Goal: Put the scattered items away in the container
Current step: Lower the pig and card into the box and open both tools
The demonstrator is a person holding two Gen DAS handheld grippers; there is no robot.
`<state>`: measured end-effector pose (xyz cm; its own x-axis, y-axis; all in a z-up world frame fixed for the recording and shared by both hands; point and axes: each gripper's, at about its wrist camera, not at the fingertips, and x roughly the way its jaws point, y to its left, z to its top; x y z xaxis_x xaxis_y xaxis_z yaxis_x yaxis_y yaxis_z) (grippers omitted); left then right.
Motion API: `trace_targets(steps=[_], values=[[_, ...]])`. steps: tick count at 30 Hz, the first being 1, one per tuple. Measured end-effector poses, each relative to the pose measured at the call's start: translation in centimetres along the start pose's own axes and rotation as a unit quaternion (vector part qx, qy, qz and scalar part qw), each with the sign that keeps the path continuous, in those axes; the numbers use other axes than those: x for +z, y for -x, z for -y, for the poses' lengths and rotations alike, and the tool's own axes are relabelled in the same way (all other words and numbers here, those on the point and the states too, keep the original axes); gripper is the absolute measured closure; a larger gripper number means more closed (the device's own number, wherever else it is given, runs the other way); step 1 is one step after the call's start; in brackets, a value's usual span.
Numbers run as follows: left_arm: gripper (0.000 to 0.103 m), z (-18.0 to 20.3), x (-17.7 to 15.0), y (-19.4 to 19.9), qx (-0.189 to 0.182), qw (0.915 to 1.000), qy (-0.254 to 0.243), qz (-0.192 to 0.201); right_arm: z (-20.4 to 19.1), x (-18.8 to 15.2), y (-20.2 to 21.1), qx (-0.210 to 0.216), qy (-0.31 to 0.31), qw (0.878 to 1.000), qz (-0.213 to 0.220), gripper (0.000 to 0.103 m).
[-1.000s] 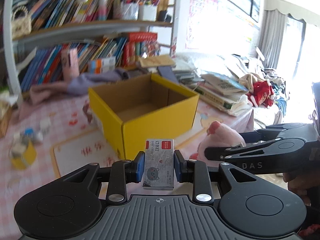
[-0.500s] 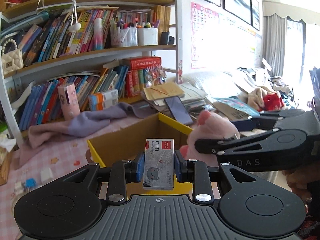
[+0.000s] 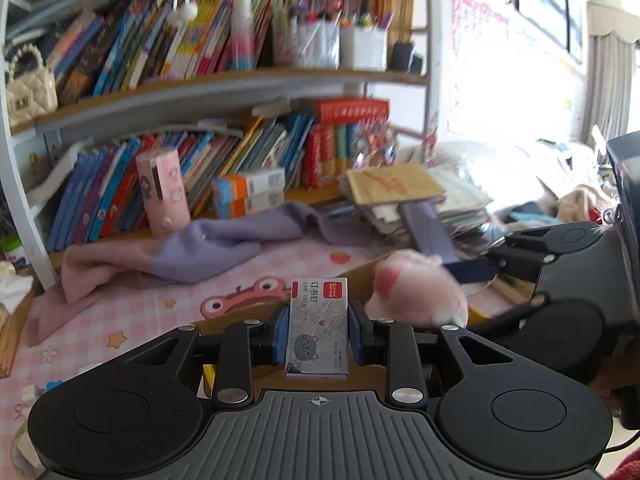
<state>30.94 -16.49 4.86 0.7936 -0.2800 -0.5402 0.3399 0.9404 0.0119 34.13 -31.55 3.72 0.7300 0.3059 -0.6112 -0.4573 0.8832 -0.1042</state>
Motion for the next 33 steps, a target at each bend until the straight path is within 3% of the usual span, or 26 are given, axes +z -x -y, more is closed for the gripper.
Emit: trace_targets(steps=[4,10,14,22,26,28,30,33], values=[[0.074,-0.3,-0.1,-3.8,0.007,0.9989,-0.003,-0.047,-0.2,-0.7,-3.9,0.021,0.049,0.997,-0.055,0.037],[0.074,-0.5,-0.9,-7.9,0.009,0.9942,-0.007,-0.106,0.4,-1.6,-7.3,0.041,0.062,0.99,-0.12,0.036],[0.074,-0.6,-1.5,-9.1,0.007,0.9918,-0.001,-0.128,0.2,-1.6,-7.8,0.045,0.069,0.987,-0.136,0.036],[0.073,0.1,-1.6,-9.4,0.004,0.9914,-0.01,-0.13,0.1,-1.9,-7.6,0.046,0.074,0.987,-0.138,0.041],[0.057,1.0,-1.6,-8.8,0.02,0.9926,-0.032,-0.115,0.3,-1.8,-7.4,0.044,0.066,0.988,-0.129,0.032],[0.04,0.9,-1.5,-8.3,0.036,0.9934,-0.03,-0.104,0.4,-1.8,-7.0,0.043,0.062,0.99,-0.119,0.029],[0.034,0.6,-1.2,-7.2,0.037,0.9949,-0.023,-0.091,0.5,-1.8,-6.3,0.039,0.055,0.992,-0.104,0.021],[0.031,0.3,-0.8,-5.1,0.031,0.9972,-0.01,-0.068,0.6,-1.5,-5.1,0.032,0.037,0.995,-0.082,0.021]])
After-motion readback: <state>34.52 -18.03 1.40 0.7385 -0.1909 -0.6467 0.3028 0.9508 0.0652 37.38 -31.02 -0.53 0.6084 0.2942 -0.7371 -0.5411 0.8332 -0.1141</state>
